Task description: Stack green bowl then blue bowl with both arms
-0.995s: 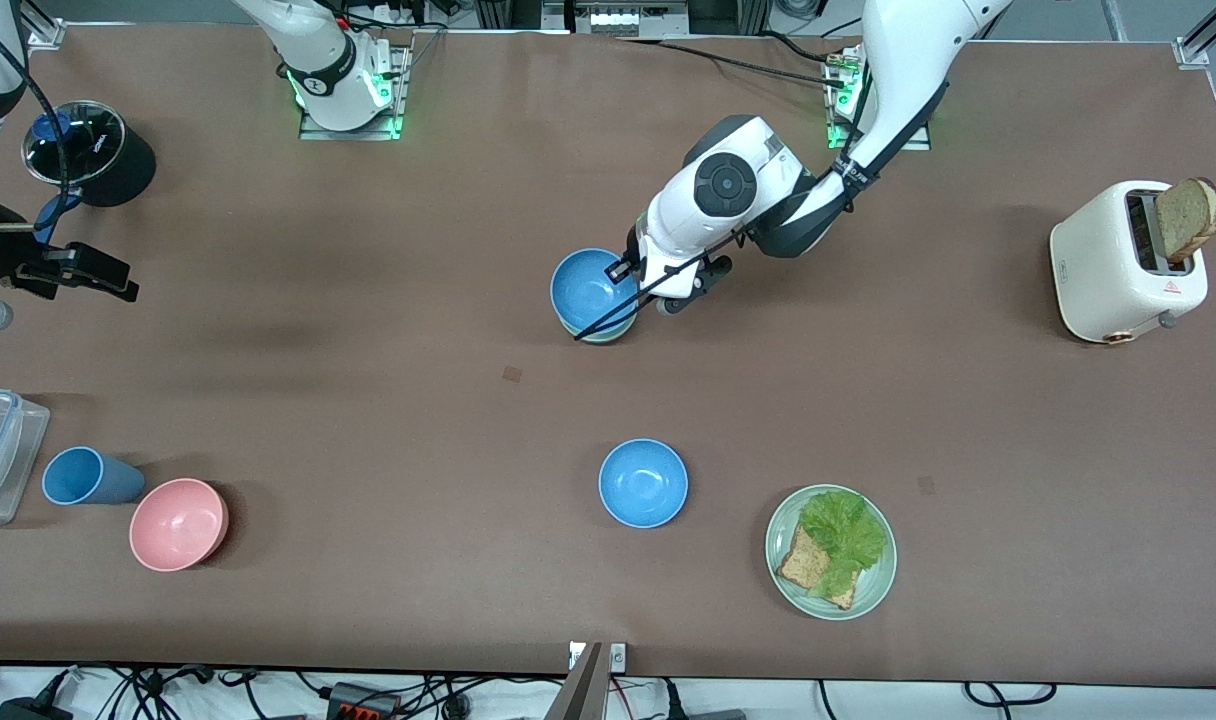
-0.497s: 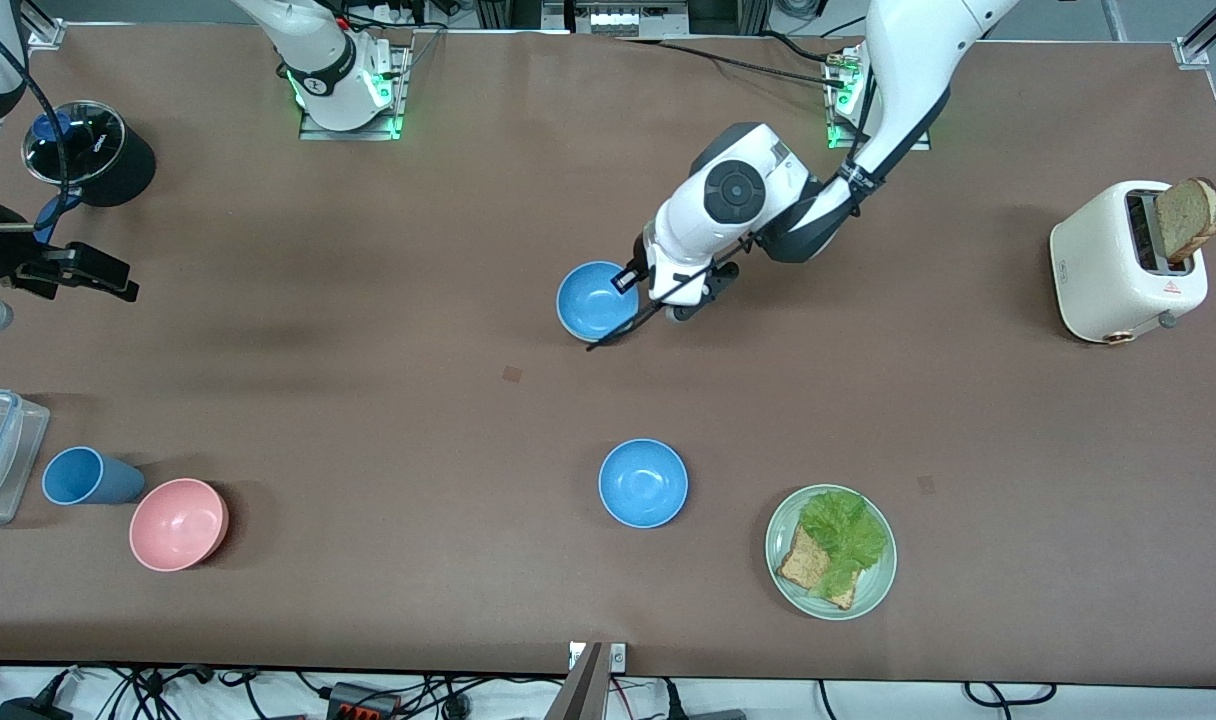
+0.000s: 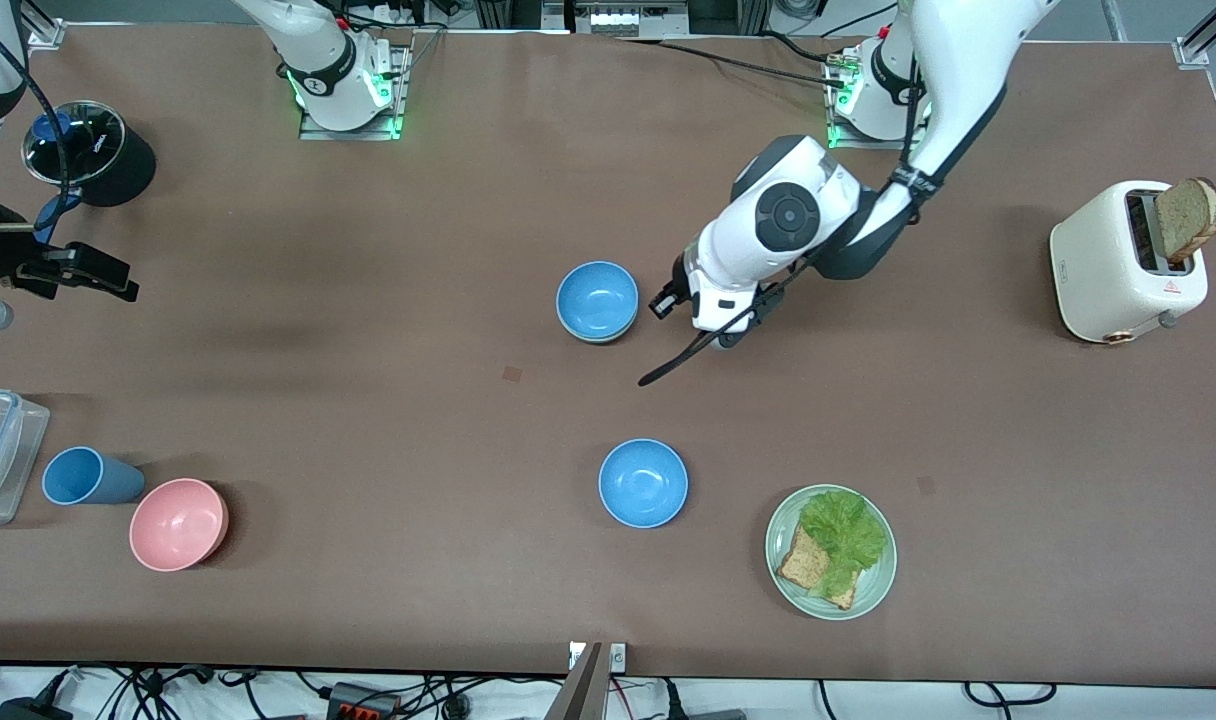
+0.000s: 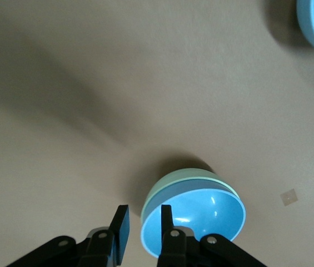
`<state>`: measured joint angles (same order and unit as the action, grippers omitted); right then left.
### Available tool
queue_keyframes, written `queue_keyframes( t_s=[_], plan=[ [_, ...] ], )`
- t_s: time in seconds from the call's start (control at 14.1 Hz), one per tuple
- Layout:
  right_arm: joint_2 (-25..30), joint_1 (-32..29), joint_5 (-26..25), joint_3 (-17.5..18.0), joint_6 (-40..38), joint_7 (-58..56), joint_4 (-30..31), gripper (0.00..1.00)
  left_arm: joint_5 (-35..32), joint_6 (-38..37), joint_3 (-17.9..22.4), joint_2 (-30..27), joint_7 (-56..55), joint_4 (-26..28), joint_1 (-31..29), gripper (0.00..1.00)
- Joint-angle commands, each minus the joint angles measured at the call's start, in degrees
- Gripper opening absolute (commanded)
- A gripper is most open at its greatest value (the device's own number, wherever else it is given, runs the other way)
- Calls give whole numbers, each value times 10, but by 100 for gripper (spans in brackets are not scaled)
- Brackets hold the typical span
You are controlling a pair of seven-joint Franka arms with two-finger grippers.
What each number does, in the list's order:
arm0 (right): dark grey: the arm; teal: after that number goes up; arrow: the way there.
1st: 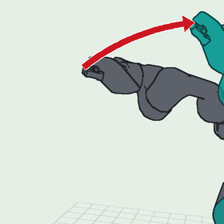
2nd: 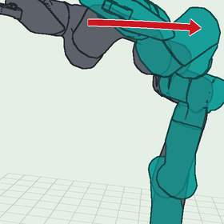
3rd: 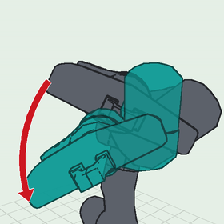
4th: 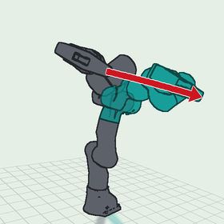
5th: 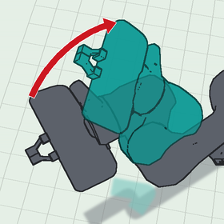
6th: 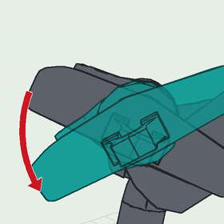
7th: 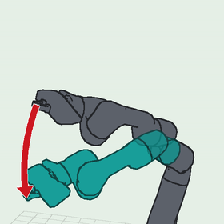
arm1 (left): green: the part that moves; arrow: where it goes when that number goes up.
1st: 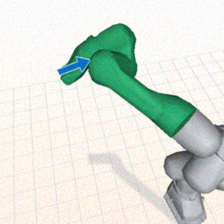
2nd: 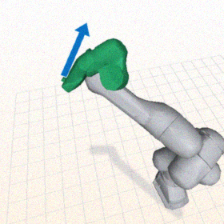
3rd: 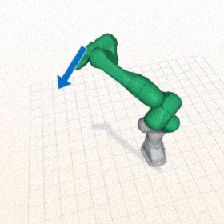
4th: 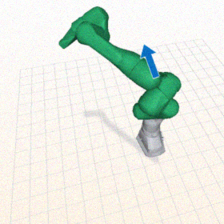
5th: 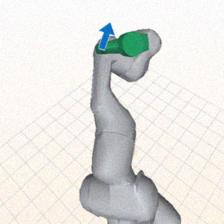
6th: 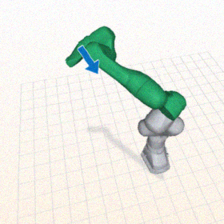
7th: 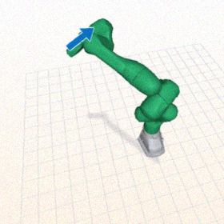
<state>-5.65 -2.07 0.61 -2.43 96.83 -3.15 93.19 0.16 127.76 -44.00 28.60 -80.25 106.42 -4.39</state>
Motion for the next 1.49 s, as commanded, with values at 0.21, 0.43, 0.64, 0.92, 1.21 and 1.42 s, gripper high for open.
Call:
queue_keyframes(
  t_s=[0.21, 0.43, 0.64, 0.92, 1.21, 1.42],
  plan=[
    [9, 0, -10, 2, -5, -3, 8, 100, -11, -176, -9, -13, 141, -89, -48, 70],
    [9, 0, -10, 3, -4, -2, 8, 100, -12, -201, -9, -18, 185, -103, -69, 95],
    [6, 1, -10, 3, -3, -1, 8, 100, -11, -248, -7, -18, 252, -137, -92, 97],
    [5, 1, -10, 3, -3, -1, 8, 100, -5, -266, 1, -62, 359, -139, -133, 100],
    [6, 2, -10, 3, -2, -2, 8, 100, -2, -272, 76, -139, 516, -126, -138, 100],
    [6, 3, -22, 5, -2, -4, 4, 100, -2, -298, 139, -209, 583, -125, -136, 100]
  ],
)
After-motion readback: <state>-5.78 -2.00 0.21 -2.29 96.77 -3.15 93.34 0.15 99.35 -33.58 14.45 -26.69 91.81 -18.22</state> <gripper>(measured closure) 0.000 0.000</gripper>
